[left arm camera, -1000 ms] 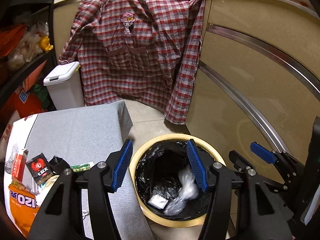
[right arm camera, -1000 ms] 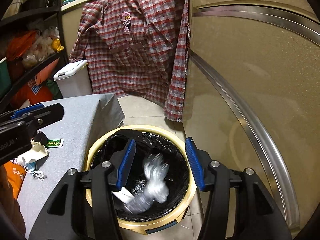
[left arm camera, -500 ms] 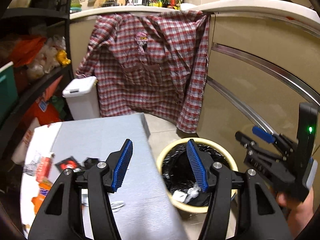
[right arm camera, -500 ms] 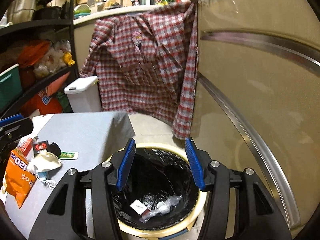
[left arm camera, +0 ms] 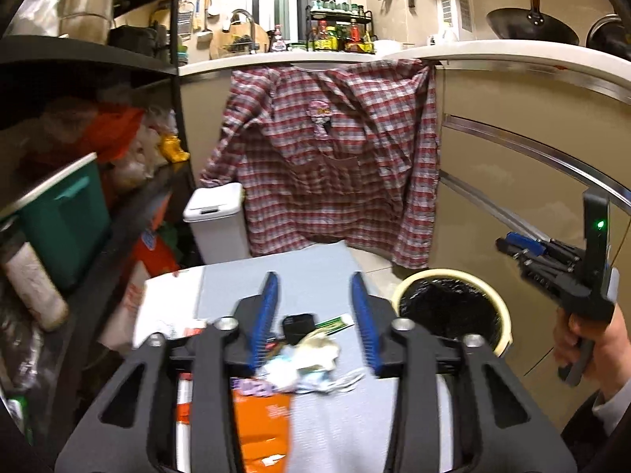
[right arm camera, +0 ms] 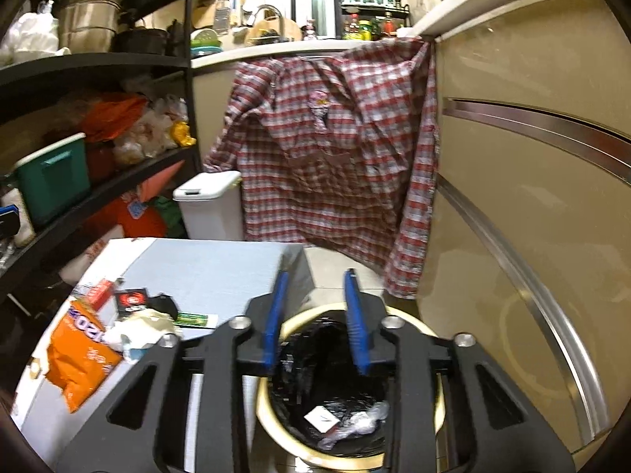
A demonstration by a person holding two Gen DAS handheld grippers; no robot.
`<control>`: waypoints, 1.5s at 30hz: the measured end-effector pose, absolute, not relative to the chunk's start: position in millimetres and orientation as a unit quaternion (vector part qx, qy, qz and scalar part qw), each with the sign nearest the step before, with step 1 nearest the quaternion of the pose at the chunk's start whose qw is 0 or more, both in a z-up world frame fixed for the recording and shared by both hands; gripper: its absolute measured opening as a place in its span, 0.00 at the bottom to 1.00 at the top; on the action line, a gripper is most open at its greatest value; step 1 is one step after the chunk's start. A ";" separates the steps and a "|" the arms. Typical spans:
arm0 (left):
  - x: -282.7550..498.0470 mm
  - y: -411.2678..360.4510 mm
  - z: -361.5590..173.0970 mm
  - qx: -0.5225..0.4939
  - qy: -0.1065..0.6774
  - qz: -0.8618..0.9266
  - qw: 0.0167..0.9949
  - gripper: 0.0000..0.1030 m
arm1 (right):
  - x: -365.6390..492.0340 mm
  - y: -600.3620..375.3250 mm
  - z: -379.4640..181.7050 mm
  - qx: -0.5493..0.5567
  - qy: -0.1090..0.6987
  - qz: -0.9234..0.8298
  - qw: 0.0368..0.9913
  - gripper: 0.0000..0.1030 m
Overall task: Collect trash
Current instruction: 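Move both grippers back to the table toward the orange snack bag, then grasp the orange snack bag with the left gripper while the right gripper grasps the cream paper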
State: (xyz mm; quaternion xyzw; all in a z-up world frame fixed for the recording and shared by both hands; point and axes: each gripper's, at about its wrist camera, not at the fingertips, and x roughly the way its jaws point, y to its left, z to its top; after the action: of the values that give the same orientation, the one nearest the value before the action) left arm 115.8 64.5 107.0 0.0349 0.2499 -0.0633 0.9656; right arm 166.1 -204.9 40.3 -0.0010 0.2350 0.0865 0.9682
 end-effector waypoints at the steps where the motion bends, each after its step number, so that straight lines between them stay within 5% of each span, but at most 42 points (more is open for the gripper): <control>1: 113.4 74.2 106.8 0.038 0.251 -0.059 0.965 0.32 | 163.8 -201.9 41.0 0.001 0.233 0.093 0.968 0.18; 4: 110.7 99.3 100.6 0.040 0.254 -0.046 0.965 0.22 | 159.2 -190.9 41.7 0.003 0.232 0.111 0.966 0.16; 33: 150.5 190.6 3.8 -0.058 0.395 -0.054 0.915 0.22 | 177.3 -32.4 -34.2 -0.036 0.315 0.276 0.907 0.18; 39: 159.5 181.8 -20.2 -0.046 0.438 -0.079 0.894 0.23 | 186.2 -12.3 -52.7 -0.051 0.339 0.294 0.892 0.28; 41: 161.2 178.6 -26.4 -0.042 0.449 -0.082 0.889 0.28 | 189.3 -7.6 -59.7 -0.058 0.346 0.296 0.888 0.31; 43: 162.6 176.9 -31.6 -0.034 0.456 -0.078 0.886 0.48 | 194.1 -3.6 -66.4 -0.064 0.352 0.294 0.886 0.31; 45: 163.3 175.5 -35.7 -0.029 0.462 -0.076 0.883 0.49 | 198.5 -1.0 -71.5 -0.064 0.359 0.294 0.883 0.32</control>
State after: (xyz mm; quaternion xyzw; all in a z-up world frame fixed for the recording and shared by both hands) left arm 163.3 175.5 -35.7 -0.0293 0.4617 -0.0764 0.8833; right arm 198.5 -1.0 -71.5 -0.0643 0.3588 0.2945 0.8834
